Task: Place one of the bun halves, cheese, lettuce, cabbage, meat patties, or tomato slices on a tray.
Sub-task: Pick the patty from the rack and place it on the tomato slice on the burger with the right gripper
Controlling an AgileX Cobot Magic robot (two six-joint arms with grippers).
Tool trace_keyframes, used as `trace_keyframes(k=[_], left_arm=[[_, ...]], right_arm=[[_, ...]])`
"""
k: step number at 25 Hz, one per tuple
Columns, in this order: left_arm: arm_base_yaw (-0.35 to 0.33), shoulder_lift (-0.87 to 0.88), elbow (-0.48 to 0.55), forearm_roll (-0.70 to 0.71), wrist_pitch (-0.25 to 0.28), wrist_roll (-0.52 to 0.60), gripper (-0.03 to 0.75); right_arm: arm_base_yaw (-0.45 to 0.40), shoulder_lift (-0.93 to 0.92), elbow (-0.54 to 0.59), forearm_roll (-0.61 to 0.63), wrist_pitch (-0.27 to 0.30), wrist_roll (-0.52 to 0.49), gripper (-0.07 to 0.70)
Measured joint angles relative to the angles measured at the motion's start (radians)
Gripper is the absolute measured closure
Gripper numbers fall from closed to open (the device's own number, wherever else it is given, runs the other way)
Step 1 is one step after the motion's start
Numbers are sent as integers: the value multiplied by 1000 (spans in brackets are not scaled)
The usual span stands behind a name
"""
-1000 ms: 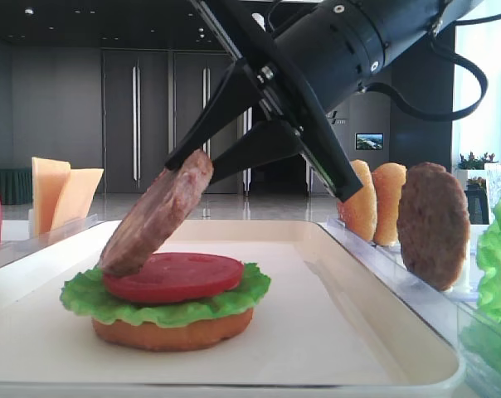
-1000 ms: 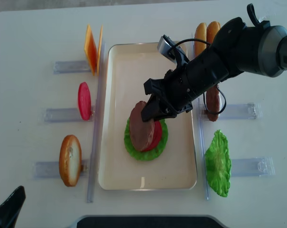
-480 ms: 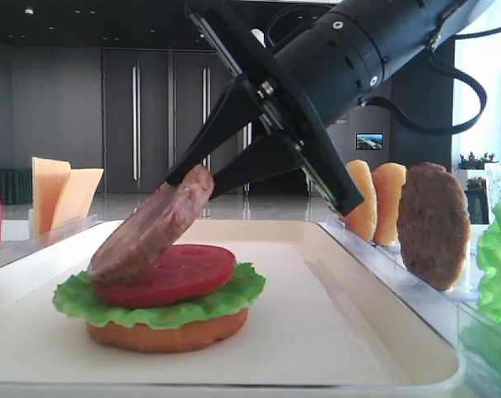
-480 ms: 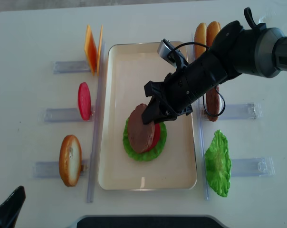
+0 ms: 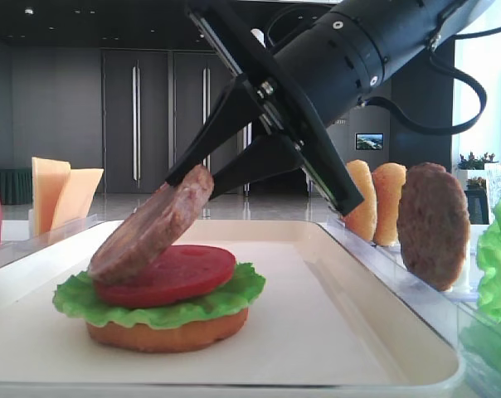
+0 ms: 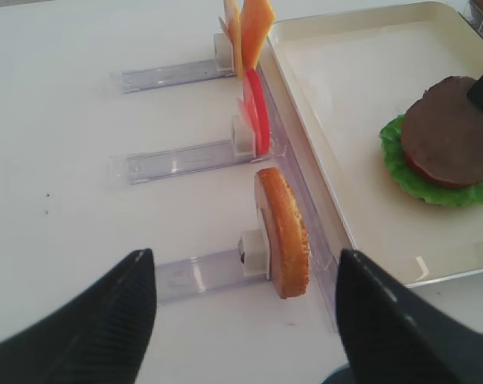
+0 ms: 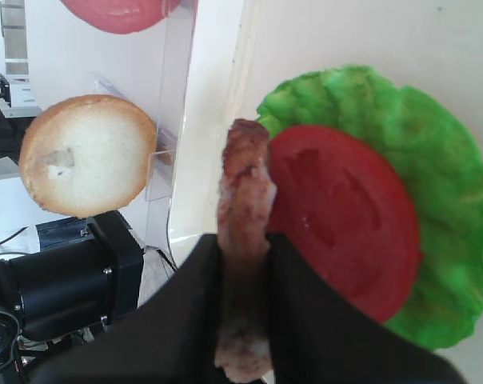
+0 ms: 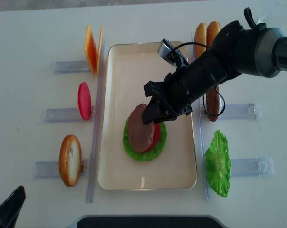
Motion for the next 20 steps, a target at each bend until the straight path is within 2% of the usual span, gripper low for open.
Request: trace_keyframes(k=[11, 20], left_arm=[[0, 0, 0, 0, 0, 0, 181], [0, 0, 0, 0, 0, 0, 181]], right_arm=[[0, 0, 0, 0, 0, 1, 495], [0, 1, 0, -2, -3, 5, 190]])
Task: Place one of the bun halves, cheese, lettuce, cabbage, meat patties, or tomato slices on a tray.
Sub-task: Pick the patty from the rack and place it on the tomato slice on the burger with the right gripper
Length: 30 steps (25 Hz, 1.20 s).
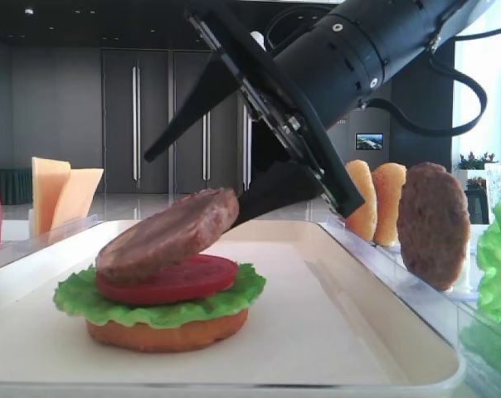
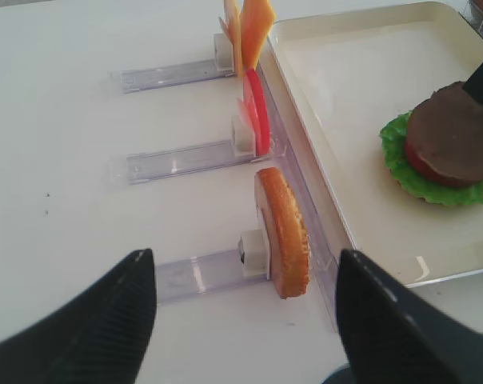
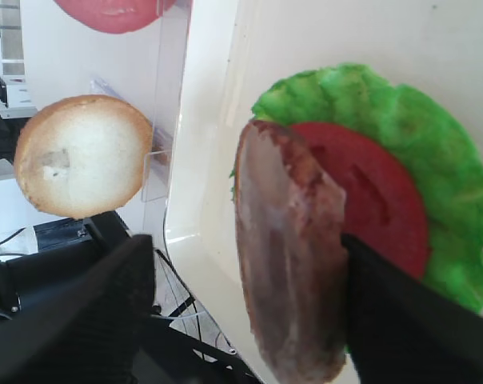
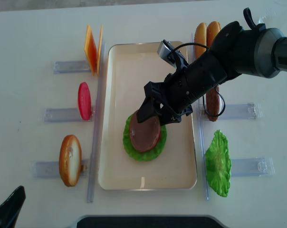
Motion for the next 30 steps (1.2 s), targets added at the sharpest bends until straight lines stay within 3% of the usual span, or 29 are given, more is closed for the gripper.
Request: trace_keyframes(k=[18, 30], left_arm=[[0, 0, 0, 0, 0, 0, 181], [0, 0, 0, 0, 0, 0, 181]], right_arm=[[0, 0, 0, -4, -3, 61, 27], [0, -74, -51, -252, 4, 235, 20]])
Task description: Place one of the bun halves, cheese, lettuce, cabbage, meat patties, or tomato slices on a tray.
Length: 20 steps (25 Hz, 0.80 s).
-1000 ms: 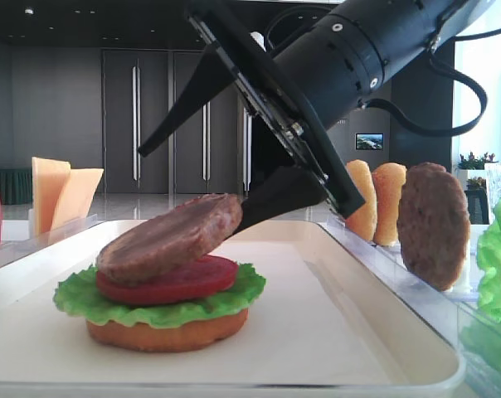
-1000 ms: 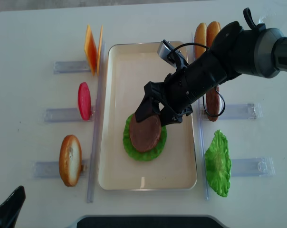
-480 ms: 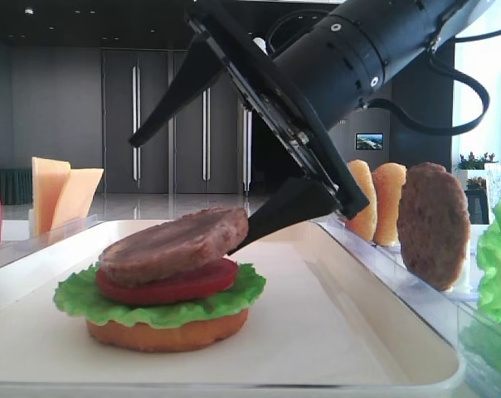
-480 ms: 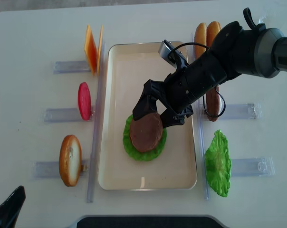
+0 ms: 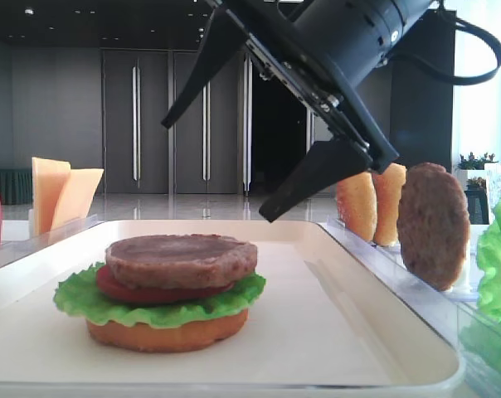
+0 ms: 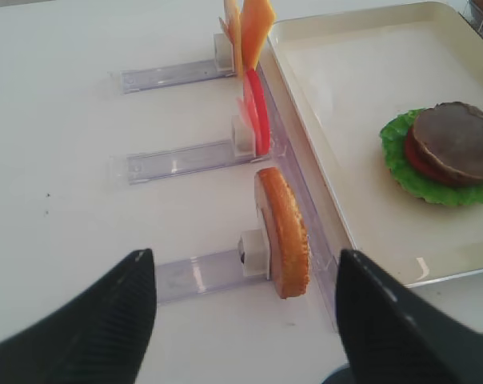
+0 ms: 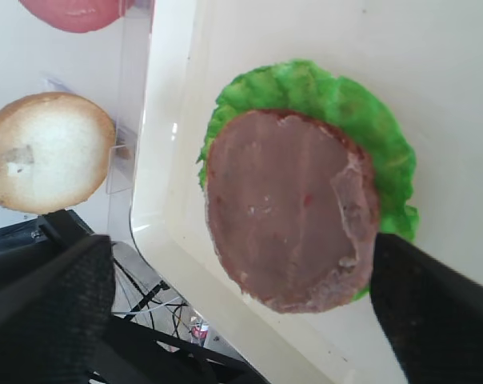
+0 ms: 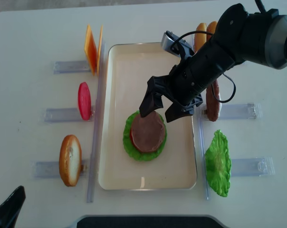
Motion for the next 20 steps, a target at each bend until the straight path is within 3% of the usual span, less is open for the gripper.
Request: trace_keyframes(k=[6, 14, 20], left_arm=[[0, 0, 0, 0, 0, 0, 181], [0, 0, 0, 0, 0, 0, 181], [0, 0, 0, 0, 0, 0, 181]], right_arm=[[0, -44, -55, -108, 30, 92, 20], [0, -67, -281, -429, 180, 295, 20], [-1, -67, -390, -596, 231, 382, 25]])
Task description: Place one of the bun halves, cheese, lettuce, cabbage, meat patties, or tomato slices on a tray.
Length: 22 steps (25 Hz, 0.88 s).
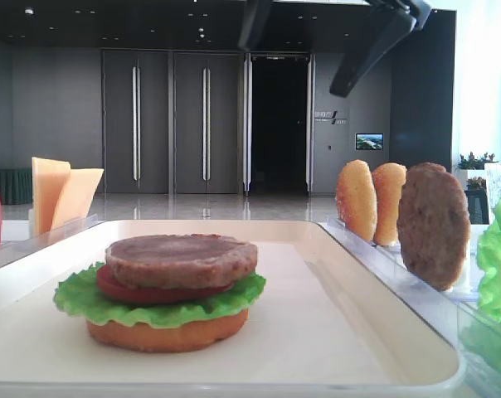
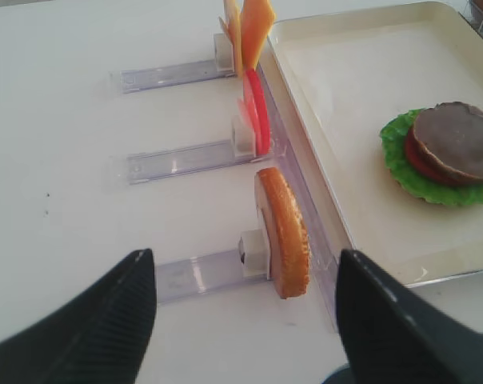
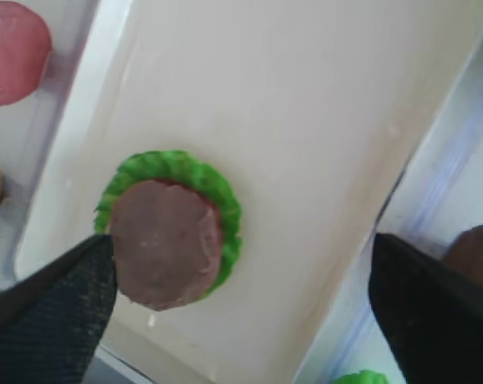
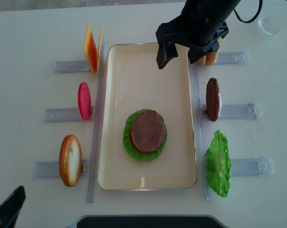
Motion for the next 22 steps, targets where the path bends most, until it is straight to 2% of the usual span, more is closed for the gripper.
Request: trace_keyframes(k=[3, 6, 10, 15, 18, 22], left_arm=[[0, 0, 0, 0, 0, 0, 181], [0, 0, 0, 0, 0, 0, 181], [0, 0, 0, 0, 0, 0, 181], [0, 0, 0, 0, 0, 0, 181], [0, 0, 0, 0, 0, 0, 181], [0, 0, 0, 0, 0, 0, 181]], right_arm=[[-29, 0, -19, -88, 42, 33, 34], [-109, 0, -20, -126, 71, 47, 38], [-254, 0, -20, -166, 72, 59, 38], [-417, 0, -20, -295, 73, 93, 38], [-486, 0, -20, -354, 74, 99, 38], [-536, 0, -20, -363, 75, 101, 38]])
